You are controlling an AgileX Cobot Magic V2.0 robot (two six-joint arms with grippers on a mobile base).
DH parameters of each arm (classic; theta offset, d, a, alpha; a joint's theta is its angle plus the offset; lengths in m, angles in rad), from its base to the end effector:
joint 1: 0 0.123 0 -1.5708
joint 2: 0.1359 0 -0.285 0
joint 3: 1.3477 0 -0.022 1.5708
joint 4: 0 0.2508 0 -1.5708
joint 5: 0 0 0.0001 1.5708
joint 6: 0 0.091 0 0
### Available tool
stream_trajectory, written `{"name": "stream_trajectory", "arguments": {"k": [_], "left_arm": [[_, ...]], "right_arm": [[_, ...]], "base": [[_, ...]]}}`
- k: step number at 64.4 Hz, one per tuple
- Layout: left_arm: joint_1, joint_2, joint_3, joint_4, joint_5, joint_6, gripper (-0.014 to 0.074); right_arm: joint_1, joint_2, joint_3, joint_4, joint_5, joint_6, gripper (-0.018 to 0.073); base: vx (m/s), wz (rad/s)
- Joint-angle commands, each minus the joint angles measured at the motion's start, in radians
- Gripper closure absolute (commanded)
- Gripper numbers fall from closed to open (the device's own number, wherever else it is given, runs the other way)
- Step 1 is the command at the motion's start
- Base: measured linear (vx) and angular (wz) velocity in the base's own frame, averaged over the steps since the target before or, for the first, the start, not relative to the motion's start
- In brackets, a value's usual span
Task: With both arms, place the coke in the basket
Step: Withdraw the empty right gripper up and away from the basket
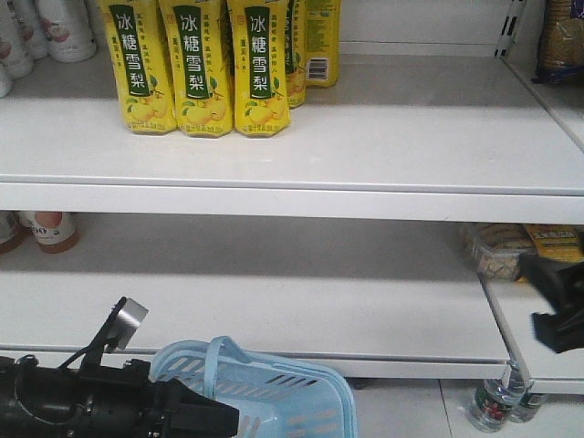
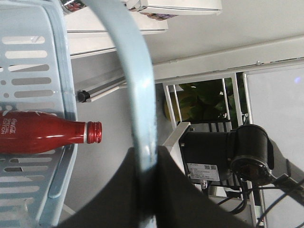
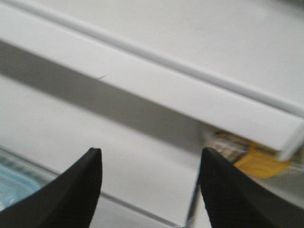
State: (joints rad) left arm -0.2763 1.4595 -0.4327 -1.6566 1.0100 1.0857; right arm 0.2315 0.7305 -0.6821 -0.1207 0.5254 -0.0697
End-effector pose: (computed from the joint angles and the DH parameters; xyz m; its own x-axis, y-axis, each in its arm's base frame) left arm 0.1778 -0.1303 0.1833 -0.9803 -0.0577 -0.1888 0.1501 0.4031 -0.9027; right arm 0.1430 0.0280 0.3296 -0.4149 -0.2756 -0.8671 -0.2527 0.9504 -0.1812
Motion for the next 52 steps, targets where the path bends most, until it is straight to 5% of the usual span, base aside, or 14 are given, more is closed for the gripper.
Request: {"name": "stream_trajectory", "arguments": {"k": [1,15,52], "left_arm": [[-0.004,-0.035,-0.022,-0.109,0.123,0.004,0.0603],[-0.004,-0.035,-0.022,-0.109,0.123,0.004,0.0603],[-0.004,-0.035,-0.022,-0.109,0.123,0.004,0.0603]], "right_arm": [[-0.094,-0.069,-0.033,-0.126,-0.06,0.053,0.0125],[-0.233,-0.192,0.02,-0.186,-0.103,0.143,0.0125],[-0.24,-0.418,0.532,-0.183,-0.543,0.272,0.0125]], "base": [[0.0,0.0],[0.0,0.0],[0.0,0.0]]}}
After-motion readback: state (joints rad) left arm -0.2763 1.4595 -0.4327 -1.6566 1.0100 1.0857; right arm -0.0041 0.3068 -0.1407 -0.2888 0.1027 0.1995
